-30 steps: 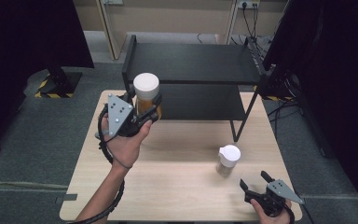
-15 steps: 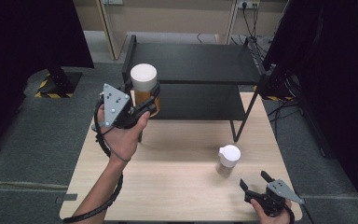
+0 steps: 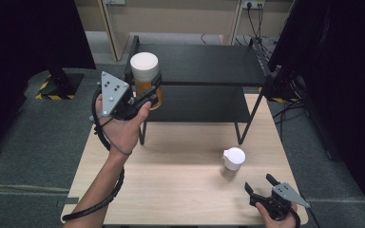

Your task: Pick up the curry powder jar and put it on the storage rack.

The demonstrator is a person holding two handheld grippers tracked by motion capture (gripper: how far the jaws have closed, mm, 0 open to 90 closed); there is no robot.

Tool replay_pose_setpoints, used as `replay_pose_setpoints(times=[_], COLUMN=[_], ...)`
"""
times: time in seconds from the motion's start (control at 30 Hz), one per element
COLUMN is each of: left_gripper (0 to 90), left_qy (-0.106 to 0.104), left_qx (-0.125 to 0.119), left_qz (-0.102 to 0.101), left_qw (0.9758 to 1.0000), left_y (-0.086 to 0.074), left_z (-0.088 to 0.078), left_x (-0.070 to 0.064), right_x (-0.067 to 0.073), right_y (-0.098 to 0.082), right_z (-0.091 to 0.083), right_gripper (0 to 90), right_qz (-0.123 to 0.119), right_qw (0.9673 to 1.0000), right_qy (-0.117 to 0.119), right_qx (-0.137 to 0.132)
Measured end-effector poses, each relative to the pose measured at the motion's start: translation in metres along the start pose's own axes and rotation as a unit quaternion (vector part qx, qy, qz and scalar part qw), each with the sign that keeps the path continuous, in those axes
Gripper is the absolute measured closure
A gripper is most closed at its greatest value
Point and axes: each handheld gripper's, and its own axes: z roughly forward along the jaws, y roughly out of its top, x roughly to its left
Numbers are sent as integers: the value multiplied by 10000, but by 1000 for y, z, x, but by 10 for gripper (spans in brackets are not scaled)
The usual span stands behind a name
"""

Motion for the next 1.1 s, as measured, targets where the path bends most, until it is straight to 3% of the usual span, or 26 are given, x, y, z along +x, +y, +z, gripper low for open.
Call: replay_pose_setpoints(times=[1.1], left_gripper=[349], left_qy=[111], left_qx=[-18], left_qz=[-38], left_qw=[9999], left_y=[25], left_z=[30], left_x=[0], right_x=[-1], right_y=[0], right_z=[0], right_gripper=[69], right_qz=[-6], right_qw=[10000], right_qy=[17], right_qx=[-3])
